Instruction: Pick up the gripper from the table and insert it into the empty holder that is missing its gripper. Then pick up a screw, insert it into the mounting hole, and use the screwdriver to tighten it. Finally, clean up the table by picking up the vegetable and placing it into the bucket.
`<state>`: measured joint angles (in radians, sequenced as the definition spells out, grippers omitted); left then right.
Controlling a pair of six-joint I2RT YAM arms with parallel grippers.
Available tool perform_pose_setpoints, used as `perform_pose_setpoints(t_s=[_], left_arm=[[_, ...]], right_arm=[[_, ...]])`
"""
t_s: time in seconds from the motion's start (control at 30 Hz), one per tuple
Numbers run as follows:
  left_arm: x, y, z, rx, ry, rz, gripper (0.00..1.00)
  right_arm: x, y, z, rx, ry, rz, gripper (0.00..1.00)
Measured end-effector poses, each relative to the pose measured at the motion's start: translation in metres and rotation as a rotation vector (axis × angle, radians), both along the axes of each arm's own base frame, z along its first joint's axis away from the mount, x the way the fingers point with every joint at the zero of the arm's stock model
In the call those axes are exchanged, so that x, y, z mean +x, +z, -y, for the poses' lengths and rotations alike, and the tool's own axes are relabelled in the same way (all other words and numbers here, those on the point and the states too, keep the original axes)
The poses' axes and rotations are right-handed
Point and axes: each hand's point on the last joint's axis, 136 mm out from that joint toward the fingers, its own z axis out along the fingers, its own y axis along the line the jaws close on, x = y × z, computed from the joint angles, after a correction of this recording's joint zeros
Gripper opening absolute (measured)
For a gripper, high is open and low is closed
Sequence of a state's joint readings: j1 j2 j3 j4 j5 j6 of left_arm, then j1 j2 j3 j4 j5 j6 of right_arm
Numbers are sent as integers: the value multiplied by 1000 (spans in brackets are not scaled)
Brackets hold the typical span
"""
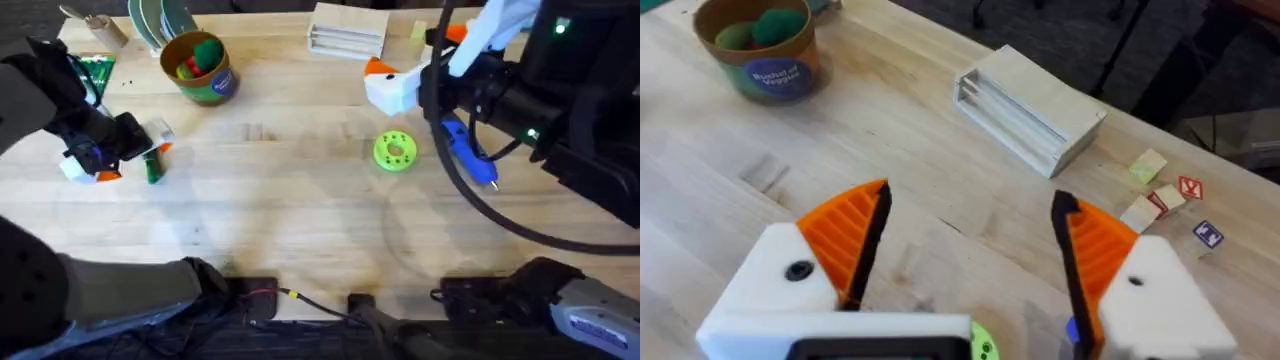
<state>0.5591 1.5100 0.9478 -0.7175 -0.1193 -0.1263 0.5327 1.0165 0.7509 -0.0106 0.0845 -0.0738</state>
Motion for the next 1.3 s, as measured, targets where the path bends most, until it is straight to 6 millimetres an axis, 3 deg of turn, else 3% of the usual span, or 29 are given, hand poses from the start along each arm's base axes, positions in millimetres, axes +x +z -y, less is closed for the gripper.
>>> perform_pose_setpoints(t_s=[0.13, 0.27, 0.43, 0.67, 0.8, 0.87, 1.1, 1.17, 1.3], left_arm=[[3, -15, -1, -16, -15, -28, 836], [1, -26, 0, -34, -24, -58, 639], [7, -29, 4, -61, -38, -40, 45], [0, -28, 11, -94, -41, -66, 24], [3, -9, 15, -89, -55, -53, 24], [20, 13, 16, -68, -82, 17, 24], [115, 122, 32, 14, -233, 488, 24], [133, 139, 42, 10, -258, 580, 24], [163, 146, 63, -22, -299, 673, 24]], right_arm=[[0, 0, 0, 0, 0, -1, 991], [0, 0, 0, 0, 0, -1, 992], [0, 0, 0, -1, 0, -1, 991], [0, 0, 0, -1, 0, -1, 991], [0, 0, 0, -1, 0, -1, 991], [0, 0, 0, 0, 0, -1, 991], [0, 0, 0, -1, 0, -1, 991], [0, 0, 0, -1, 0, -1, 990], [0, 0, 0, -1, 0, -1, 991]])
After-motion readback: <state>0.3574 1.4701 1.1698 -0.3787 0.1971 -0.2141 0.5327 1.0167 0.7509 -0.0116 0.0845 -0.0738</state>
